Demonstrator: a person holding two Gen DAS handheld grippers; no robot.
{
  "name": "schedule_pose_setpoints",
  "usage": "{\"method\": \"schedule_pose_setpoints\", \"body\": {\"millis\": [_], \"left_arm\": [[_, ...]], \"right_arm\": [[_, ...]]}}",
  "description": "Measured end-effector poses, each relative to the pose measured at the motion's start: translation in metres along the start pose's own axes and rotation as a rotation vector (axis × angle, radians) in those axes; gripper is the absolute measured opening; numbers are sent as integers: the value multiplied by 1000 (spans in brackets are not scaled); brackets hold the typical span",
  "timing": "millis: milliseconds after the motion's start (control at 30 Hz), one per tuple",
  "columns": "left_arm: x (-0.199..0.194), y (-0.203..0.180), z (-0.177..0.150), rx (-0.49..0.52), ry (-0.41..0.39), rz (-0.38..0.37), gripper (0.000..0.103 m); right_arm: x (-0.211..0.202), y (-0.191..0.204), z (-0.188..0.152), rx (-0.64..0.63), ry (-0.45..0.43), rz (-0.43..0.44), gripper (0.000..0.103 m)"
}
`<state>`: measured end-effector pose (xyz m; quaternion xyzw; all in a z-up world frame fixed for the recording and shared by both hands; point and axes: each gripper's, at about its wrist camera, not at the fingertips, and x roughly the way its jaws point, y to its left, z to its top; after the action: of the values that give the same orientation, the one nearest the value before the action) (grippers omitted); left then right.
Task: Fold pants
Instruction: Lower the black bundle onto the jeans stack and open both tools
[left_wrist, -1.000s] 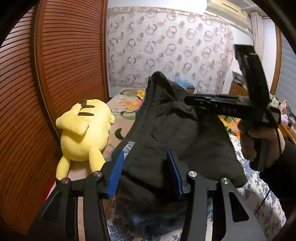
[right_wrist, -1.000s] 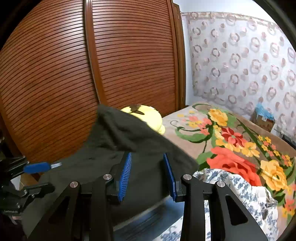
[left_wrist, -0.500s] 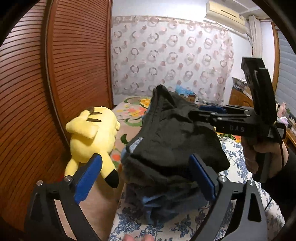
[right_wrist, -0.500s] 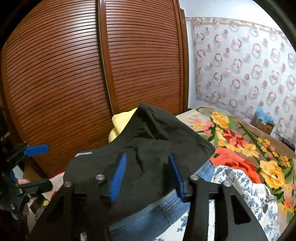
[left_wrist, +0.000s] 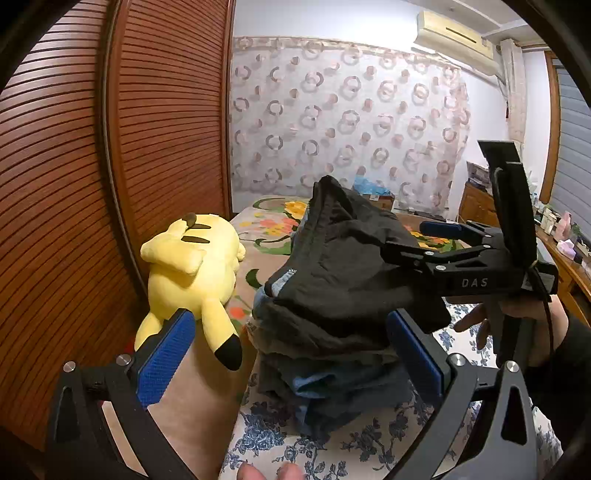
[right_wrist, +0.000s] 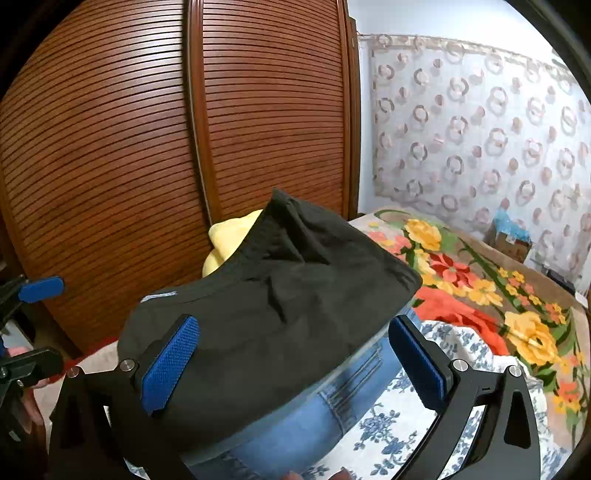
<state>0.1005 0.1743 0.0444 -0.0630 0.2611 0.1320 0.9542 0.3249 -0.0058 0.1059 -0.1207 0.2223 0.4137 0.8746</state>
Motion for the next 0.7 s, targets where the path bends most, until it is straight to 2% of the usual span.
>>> {"method": "schedule_pose_setpoints", "body": {"millis": [367,700], "left_arm": [[-14,0,-6,3,-11,12,103],[-32,-3,-19,7,0,4,103]], "right_arm": [[-28,13,-14,-1,-23,-24,102],[-73,37,-37,33,-64,-68,102]]}}
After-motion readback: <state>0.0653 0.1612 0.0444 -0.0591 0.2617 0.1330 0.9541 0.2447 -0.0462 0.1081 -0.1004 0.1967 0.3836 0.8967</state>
